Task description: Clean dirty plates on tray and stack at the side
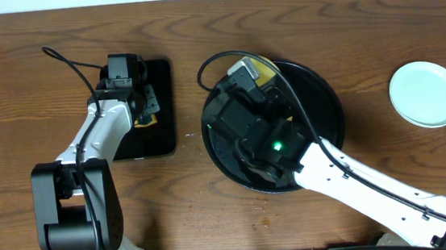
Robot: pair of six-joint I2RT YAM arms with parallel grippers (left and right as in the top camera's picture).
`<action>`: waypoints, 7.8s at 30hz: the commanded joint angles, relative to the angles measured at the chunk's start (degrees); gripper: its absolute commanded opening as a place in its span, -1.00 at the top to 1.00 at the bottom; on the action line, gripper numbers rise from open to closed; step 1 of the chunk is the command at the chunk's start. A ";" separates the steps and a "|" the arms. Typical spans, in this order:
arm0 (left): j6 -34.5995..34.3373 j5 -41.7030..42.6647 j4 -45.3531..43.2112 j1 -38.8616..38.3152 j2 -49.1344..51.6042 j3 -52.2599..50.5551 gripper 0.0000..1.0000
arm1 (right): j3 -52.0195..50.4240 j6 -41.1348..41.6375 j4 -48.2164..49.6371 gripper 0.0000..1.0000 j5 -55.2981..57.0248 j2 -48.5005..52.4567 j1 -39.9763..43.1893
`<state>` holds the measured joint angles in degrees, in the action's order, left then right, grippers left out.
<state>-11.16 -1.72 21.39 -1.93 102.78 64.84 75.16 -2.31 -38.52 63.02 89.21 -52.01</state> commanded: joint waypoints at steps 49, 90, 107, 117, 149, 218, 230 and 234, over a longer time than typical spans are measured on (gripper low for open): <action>0.20 -0.70 -0.02 0.26 0.74 -0.61 -0.89 | 0.11 17.94 -1.38 -0.25 -67.21 -0.70 83.67; 0.20 -0.70 -0.02 0.26 0.74 -0.61 -0.92 | 0.04 6.69 -11.87 -0.99 -85.53 -0.70 67.71; 0.20 -0.70 -0.02 0.26 0.74 -0.61 -0.93 | 0.04 6.71 -11.87 -0.99 -85.53 -20.52 65.20; 0.20 -0.70 -0.02 0.26 0.74 -0.61 -0.92 | 0.04 1.81 -11.91 -0.99 -79.10 -44.48 48.87; 0.20 -0.70 -0.02 0.26 0.74 -0.61 -0.93 | -69.55 -7.10 58.27 -0.98 -72.70 -86.73 46.05; 0.20 -0.68 2.16 -4.63 -43.87 -0.61 -0.93 | -74.84 -5.44 34.91 -0.99 -70.95 -88.94 47.06; 0.20 -0.70 2.40 -4.63 -77.96 -0.70 -0.93 | -74.84 -5.46 34.91 -0.98 -70.95 -88.91 47.06; 0.20 -0.68 8.81 -4.63 -82.82 -1.55 -0.93 | -74.84 -5.44 34.91 -0.98 -70.95 -88.94 47.06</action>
<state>-11.55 -1.91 27.20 -6.59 21.56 64.20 0.38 -8.36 -3.38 -8.08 0.62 -5.69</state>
